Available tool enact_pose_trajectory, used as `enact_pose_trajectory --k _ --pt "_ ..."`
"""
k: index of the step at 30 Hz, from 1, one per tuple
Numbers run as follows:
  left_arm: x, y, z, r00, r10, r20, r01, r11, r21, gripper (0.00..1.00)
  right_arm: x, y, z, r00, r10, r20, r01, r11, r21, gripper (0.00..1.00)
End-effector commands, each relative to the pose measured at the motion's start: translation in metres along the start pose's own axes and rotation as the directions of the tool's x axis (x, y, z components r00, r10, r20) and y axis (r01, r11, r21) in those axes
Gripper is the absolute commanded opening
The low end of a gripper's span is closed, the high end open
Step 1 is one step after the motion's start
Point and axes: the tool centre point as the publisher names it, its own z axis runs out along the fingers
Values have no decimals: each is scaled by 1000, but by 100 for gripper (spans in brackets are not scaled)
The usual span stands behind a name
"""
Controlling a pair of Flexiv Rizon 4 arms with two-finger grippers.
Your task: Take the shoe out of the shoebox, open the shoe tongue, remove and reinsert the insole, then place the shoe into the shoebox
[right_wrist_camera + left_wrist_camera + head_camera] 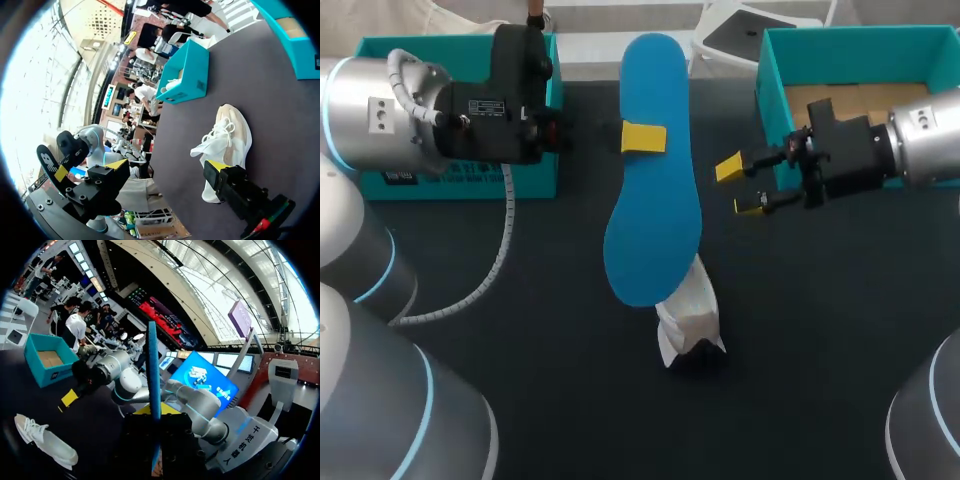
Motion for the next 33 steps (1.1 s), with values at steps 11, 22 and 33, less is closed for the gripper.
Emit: enact_pose_trajectory --k 11,22,33 --pt "-29 13 -17 607 794 40 -791 608 -67 0 0 1 2 1000 1 0 -1 1000 0 100" --pt "-29 13 -17 607 794 40 -791 608 -67 0 0 1 2 1000 1 0 -1 1000 0 100" --pt "-63 35 -27 84 989 118 -996 83 10 0 0 1 2 1000 1 0 -1 1000 0 100"
